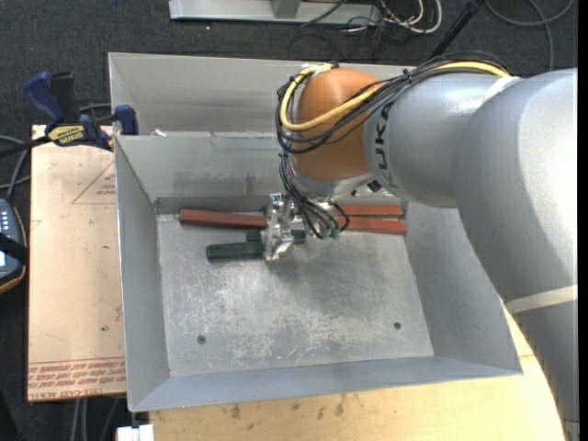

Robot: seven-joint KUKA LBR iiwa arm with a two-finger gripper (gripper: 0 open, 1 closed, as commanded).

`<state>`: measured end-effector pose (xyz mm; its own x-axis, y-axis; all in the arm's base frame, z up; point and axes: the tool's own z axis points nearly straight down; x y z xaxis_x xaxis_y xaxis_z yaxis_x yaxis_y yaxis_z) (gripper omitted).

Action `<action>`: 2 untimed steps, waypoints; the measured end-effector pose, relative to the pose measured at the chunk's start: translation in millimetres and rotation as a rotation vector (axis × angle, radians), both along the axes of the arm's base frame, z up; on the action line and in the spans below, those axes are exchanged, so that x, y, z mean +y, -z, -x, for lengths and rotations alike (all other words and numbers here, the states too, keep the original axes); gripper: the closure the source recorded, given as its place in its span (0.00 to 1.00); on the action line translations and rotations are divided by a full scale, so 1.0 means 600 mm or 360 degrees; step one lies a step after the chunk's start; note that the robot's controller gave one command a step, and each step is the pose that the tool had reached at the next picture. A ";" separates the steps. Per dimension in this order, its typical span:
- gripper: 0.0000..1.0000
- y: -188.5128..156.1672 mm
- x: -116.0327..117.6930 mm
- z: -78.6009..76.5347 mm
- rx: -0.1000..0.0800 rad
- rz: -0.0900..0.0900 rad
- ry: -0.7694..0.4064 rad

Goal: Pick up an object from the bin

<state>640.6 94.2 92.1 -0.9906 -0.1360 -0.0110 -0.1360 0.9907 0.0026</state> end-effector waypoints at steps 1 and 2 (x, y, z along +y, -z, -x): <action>0.00 0.001 -0.001 0.002 0.0006 0.0001 0.0001; 1.00 0.005 -0.001 0.002 0.0002 0.0001 0.0002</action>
Offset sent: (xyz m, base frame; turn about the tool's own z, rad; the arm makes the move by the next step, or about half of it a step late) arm 0.0000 0.0000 0.0000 0.0000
